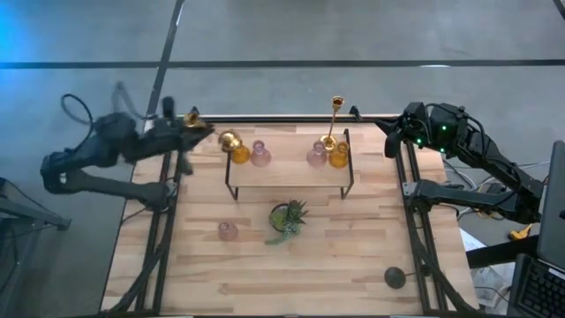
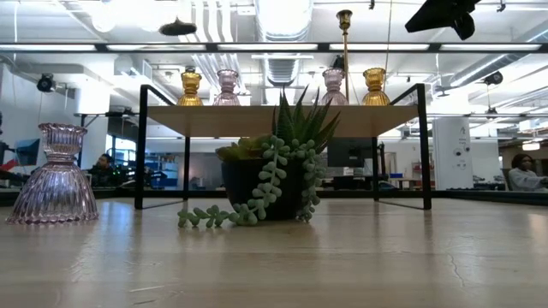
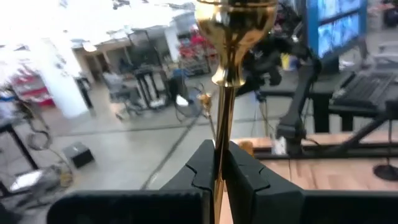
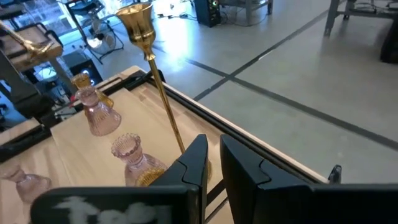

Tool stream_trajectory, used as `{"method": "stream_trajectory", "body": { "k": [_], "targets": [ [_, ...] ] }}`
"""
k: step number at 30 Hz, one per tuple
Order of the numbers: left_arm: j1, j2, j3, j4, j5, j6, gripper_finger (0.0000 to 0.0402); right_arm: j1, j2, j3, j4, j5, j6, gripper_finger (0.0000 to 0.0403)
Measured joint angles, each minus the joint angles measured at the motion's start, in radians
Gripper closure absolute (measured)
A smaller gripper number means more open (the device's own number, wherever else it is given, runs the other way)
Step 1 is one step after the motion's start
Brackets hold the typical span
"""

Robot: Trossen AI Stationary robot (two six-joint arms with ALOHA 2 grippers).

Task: Pick & Place candle stick holders
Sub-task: Put the gold candle holder on the shelf

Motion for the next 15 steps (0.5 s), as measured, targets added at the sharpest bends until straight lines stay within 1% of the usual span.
{"method": "stream_trajectory", "body": {
  "k": [2,4,6,8,11,15],
  "targets": [
    [0.115,0.039,0.021,-0.007,0.115,-0.007,0.0382,0.000,0.001,0.000,-0.002,-0.002,-0.017,0.0365],
    [0.216,0.078,0.045,0.000,0.252,-0.027,0.0382,0.000,0.001,0.000,-0.003,-0.002,-0.026,0.0365],
    [0.308,0.118,0.062,-0.004,0.327,-0.037,0.0382,0.000,0.001,0.000,-0.008,-0.002,-0.027,0.0365],
    [0.376,0.147,0.076,-0.003,0.399,-0.042,0.0382,0.000,0.000,0.000,-0.019,-0.002,-0.027,0.0365],
    [0.448,0.174,0.100,0.061,0.452,-0.036,0.0382,0.000,0.001,0.000,-0.026,-0.002,-0.027,0.0365],
    [0.490,0.215,0.105,0.082,0.493,-0.027,0.0382,0.000,0.001,0.000,-0.026,-0.002,-0.043,0.0365]
  ]
}}
